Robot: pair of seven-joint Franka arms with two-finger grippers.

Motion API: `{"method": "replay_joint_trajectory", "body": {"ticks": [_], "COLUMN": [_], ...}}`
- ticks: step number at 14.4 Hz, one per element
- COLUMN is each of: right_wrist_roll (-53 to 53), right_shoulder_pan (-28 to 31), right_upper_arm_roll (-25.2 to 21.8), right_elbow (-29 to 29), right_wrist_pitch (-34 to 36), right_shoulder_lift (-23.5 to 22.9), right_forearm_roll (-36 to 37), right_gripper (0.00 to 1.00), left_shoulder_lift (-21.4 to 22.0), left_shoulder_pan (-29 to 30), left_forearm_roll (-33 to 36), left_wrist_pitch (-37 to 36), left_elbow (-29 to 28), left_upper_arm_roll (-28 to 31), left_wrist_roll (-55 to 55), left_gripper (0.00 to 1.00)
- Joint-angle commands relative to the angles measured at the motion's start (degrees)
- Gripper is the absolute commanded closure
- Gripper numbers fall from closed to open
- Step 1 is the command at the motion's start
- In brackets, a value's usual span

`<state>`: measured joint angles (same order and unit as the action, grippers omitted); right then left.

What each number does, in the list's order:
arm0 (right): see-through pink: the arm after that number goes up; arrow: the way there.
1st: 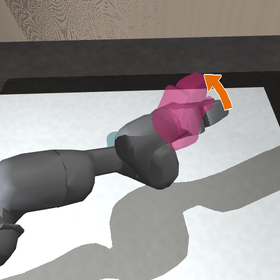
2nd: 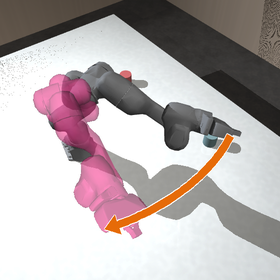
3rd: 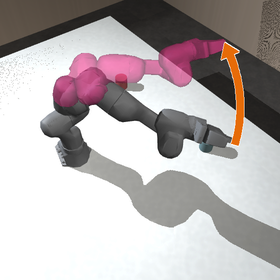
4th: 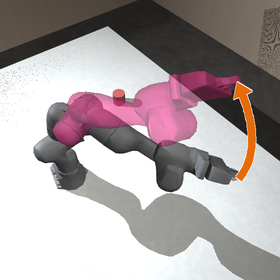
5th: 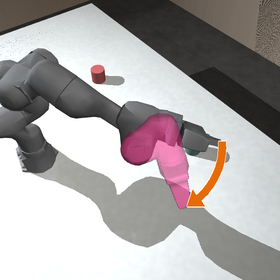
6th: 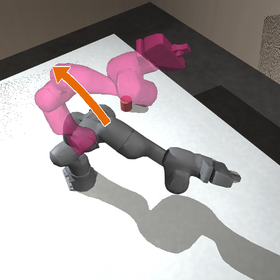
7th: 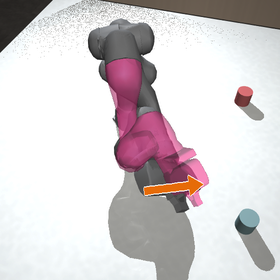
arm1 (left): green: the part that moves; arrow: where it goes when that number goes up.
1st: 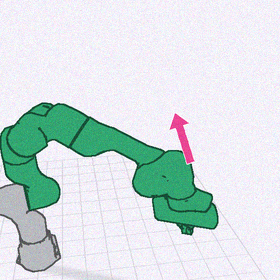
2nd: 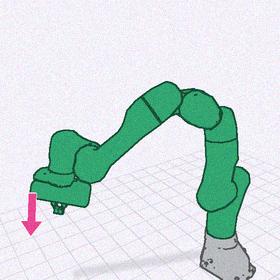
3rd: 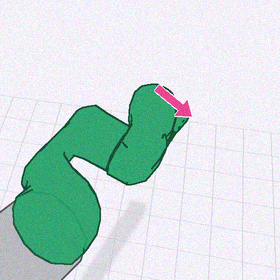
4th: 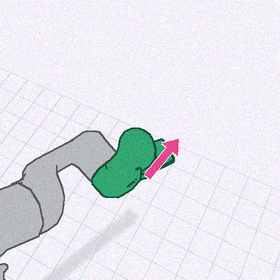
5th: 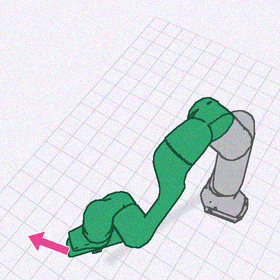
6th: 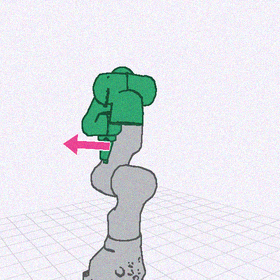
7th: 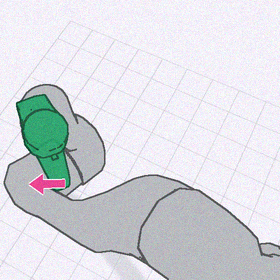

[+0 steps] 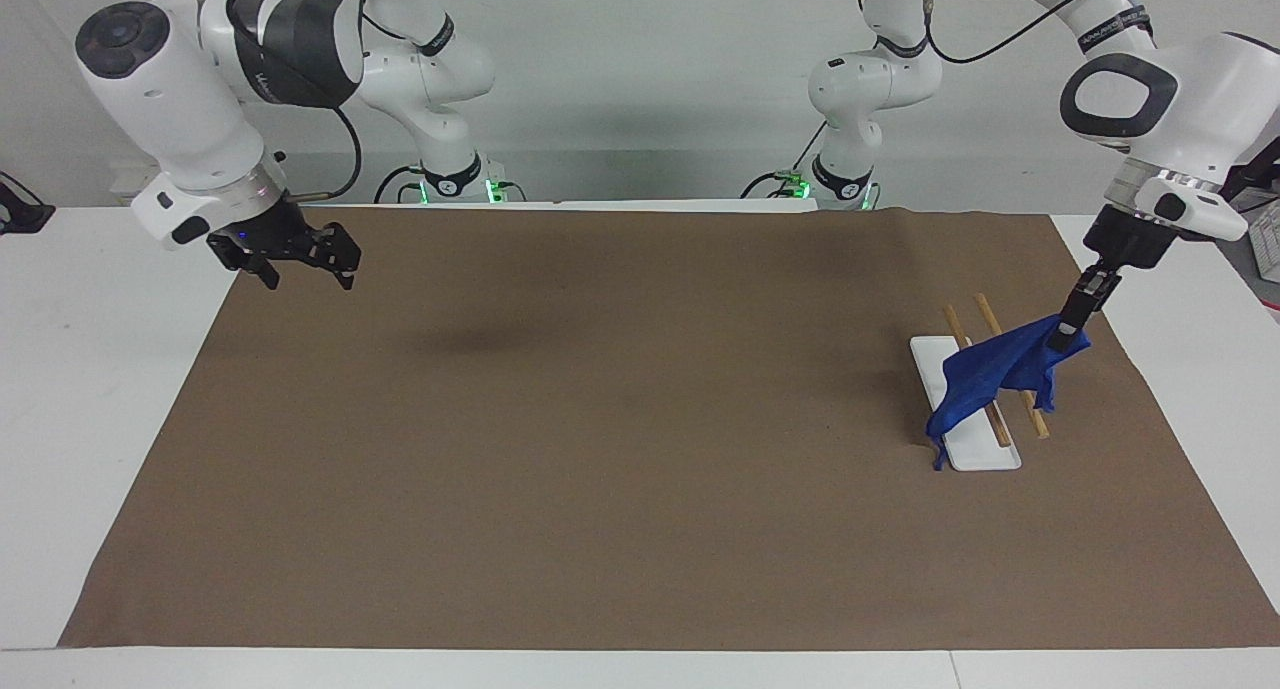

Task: Right arm passes towel to left arm to hang
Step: 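Drape the towel over the wooden rods with the left gripper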

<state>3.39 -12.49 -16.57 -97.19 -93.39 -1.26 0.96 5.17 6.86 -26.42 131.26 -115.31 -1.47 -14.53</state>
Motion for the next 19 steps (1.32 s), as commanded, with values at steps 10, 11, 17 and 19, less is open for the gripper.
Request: {"method": "replay_joint_trajectory", "body": {"ticks": [10,11,17,19], "right_wrist_roll": [2.2,2.2,2.1,2.1], "right_shoulder_pan": [-0.3,-0.3,-0.3,-0.3], "right_upper_arm_roll": [-0.4,-0.4,-0.4,-0.4], "right_elbow": [0.2,0.2,0.2,0.2], "right_wrist_pitch": [0.9,0.9,0.9,0.9], "right_shoulder_lift": [-0.1,-0.1,-0.1,-0.1], "right_forearm_roll": [0.8,0.8,0.8,0.8], "right_gripper": [0.01,0.01,0.01,0.01], "left_shoulder_lift": [-2.5,-2.5,-0.9,0.0], "left_shoulder_pan": [2.3,3.4,5.2,5.6], "left_forearm_roll": [0.7,2.3,8.8,9.9], "left_wrist_pitch": [-0.4,-1.0,-4.5,-4.6], "left_elbow": [3.8,3.6,-0.3,-2.2], "left_upper_arm_roll": [-0.2,-0.2,-0.1,-0.1], "left_wrist_roll": [8.5,10.2,16.0,17.8], "left_gripper": [0.98,0.98,0.94,0.94]}}
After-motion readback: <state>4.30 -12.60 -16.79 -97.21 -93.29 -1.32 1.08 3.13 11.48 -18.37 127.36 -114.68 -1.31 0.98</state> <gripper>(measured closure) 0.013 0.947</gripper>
